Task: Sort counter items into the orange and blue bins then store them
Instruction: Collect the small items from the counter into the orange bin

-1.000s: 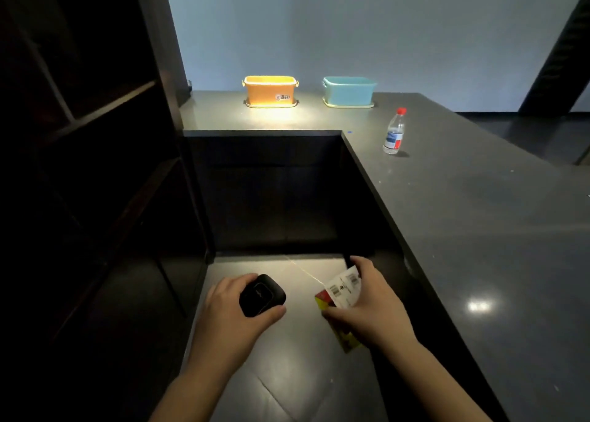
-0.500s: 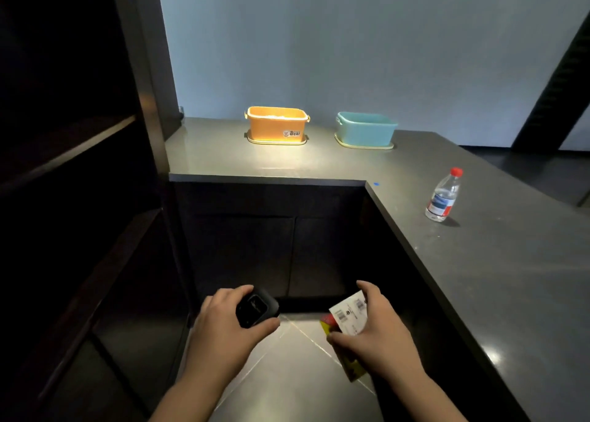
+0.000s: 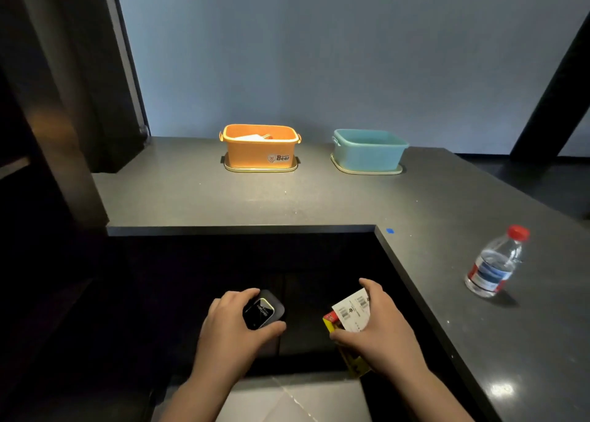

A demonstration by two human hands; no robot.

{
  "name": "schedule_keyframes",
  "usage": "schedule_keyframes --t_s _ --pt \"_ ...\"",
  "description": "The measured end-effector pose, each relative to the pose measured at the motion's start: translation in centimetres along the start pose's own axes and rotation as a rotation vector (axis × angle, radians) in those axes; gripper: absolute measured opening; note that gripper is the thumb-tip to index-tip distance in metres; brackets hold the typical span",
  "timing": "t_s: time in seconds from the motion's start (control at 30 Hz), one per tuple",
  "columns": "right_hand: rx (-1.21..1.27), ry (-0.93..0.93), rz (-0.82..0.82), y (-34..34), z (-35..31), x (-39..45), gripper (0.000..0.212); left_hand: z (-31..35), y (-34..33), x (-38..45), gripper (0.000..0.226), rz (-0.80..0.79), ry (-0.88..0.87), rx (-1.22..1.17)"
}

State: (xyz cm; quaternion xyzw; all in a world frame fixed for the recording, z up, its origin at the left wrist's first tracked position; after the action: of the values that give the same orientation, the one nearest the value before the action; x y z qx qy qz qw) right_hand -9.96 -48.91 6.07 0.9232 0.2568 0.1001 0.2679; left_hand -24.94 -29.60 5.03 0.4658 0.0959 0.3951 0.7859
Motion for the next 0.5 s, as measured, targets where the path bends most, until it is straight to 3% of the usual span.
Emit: schedule_keyframes --t_s 0.23,0.5 --pt "0.002 0.046 -0.03 -0.1 -1.2 14.9 0.104 2.1 -2.5 13.1 0.072 0.072 0.032 -0.074" --pt "-0.033 0.018 -0.113 -6.9 -1.9 28.2 0.103 -3.7 -6.2 25.4 0.071 0.017 0.108 -0.027"
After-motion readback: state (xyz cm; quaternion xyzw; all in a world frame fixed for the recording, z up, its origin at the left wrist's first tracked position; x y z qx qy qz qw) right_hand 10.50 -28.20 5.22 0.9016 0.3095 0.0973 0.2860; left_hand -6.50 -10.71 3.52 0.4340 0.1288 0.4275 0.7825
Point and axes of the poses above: each hand's wrist, its own x-axis towards the middle knuckle, its own y-axis out of the back of the hand, z = x × y, the point moved 6 cm from there along x, towards the middle knuckle, and after that the axes turned 15 degrees about x, right-handed, at the moved point
